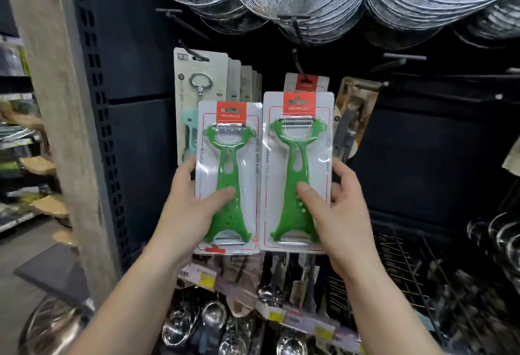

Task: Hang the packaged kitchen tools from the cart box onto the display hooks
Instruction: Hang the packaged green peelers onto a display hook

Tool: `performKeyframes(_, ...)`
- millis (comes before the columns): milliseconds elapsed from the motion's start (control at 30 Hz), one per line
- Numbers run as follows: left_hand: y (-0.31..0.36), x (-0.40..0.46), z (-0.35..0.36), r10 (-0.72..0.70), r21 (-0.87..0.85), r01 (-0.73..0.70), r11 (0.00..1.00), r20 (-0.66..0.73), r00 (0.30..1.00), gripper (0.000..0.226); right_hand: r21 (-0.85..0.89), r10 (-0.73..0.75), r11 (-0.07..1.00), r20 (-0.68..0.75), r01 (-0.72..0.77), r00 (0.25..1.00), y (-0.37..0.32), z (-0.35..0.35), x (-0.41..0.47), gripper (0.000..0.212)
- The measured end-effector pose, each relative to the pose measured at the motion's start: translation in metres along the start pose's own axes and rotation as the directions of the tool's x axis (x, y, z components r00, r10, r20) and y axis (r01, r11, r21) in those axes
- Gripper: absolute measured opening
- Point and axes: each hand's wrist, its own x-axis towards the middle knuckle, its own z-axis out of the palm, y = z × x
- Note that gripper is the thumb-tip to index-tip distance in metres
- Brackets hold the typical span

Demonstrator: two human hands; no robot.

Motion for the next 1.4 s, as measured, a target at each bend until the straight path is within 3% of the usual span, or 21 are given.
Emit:
performKeyframes(200,0.014,0.019,-0.009,0.055,-0.017,-0.054,0.998,0.038,0.998,0.059,-0.026,-0.097,0.995,-0.031,0.097,0.995,-0.011,0.019,0.008,0.069)
performKeyframes(467,0.022,0.035,-0.021,0.125,-0.091,-0.118,0.989,0.074,0.989,0.058,-0.049,-0.189,0.981,-0.079,0.185,0.979,-0.027,0.037,0.012,0.073)
performKeyframes(733,0.016,0.045,-0.027,0.110,-0.102,-0.099,0.990,0.103,0.989,0.080,-0.013,-0.182,0.983,-0.111,0.182,0.977,-0.027,0.038,0.019,0.067)
performKeyframes(1200,0.005,0.057,-0.027,0.112,-0.123,-0.104,0.987,0.058,0.992,0.073,-0.041,-0.161,0.987,-0.087,0.158,0.983,-0.027,0.036,0.028,0.064)
performKeyframes(1400,0.002,0.061,-0.028,0.104,-0.102,-0.102,0.990,0.018,0.994,0.069,-0.120,-0.174,0.979,-0.091,0.163,0.981,-0.005,0.035,0.051,0.073)
